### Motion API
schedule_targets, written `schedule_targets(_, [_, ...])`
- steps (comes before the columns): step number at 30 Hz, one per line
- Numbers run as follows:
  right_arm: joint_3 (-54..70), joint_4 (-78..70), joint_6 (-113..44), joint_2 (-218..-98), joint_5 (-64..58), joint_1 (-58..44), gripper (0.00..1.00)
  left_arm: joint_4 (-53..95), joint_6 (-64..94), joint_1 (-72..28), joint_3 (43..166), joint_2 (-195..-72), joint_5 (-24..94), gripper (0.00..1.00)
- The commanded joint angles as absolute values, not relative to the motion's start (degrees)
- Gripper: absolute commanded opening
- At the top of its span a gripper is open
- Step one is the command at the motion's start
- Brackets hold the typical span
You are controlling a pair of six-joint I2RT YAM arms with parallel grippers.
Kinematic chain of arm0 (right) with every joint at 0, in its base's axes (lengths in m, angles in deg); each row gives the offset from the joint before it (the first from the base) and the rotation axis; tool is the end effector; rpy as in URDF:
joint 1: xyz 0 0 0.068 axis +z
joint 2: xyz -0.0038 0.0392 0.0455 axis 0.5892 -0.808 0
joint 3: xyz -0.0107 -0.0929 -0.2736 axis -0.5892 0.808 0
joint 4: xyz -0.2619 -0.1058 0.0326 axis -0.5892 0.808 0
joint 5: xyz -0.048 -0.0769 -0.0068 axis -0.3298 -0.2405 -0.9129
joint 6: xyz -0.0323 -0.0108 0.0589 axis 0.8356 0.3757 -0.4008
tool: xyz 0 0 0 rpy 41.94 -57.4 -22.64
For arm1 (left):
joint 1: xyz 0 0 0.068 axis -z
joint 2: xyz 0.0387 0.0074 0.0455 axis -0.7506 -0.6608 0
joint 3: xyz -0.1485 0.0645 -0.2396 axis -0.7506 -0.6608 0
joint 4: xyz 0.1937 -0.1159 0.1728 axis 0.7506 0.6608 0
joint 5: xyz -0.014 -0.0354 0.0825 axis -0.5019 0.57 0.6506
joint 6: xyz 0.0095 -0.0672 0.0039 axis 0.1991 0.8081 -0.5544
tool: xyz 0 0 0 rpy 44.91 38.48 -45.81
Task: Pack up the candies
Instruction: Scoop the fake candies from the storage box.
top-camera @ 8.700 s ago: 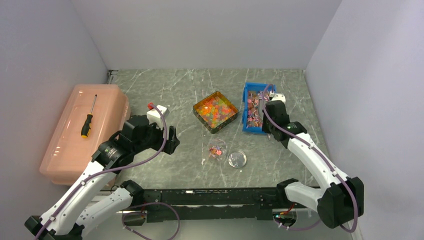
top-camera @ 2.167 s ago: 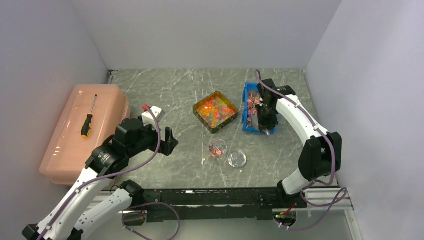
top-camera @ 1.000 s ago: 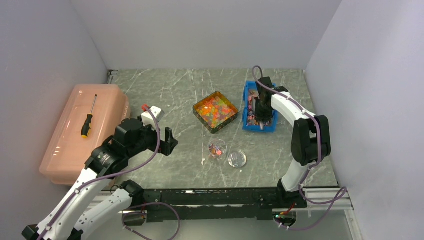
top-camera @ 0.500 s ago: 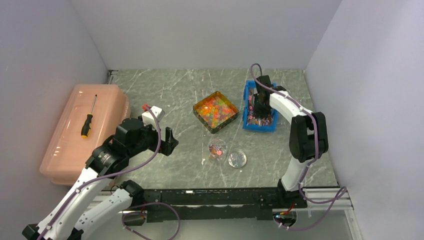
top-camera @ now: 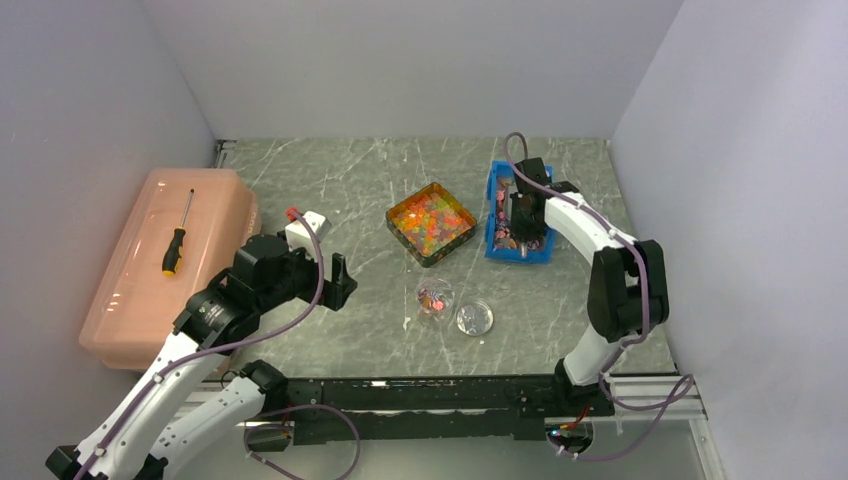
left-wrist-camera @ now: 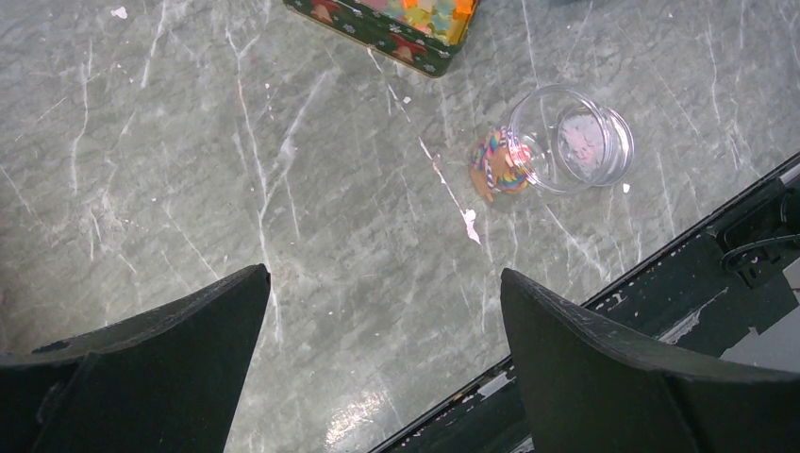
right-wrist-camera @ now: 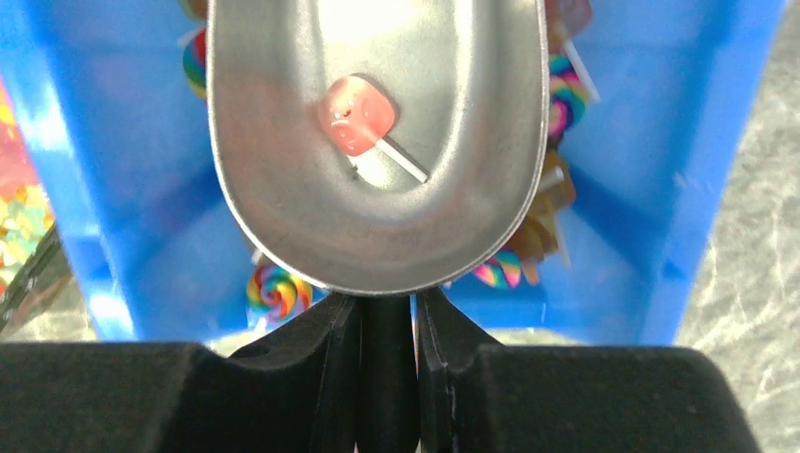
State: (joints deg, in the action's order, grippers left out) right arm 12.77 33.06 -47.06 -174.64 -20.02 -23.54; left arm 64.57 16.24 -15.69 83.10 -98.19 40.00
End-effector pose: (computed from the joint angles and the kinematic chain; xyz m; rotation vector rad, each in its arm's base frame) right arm 0.3728 0.0743 0.2086 0.2003 2.6646 -0.0409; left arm 0.1387 -0.0934 0.3389 0.4005 2.1068 -0.5364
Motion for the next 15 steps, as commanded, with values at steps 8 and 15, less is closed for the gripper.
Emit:
schedule_targets(8, [14.80, 41.30, -47.64, -158.80, -24.93, -19.16, 0.00, 63.28, 16.20, -15.95, 83.12, -98.28, 40.45, 0.99])
schedule_targets(15, [14.57, 45.71, -48.75, -153.52, -28.90, -12.74, 0.00, 63.35, 16.29, -15.94, 83.08, -98.10, 40.54, 0.99])
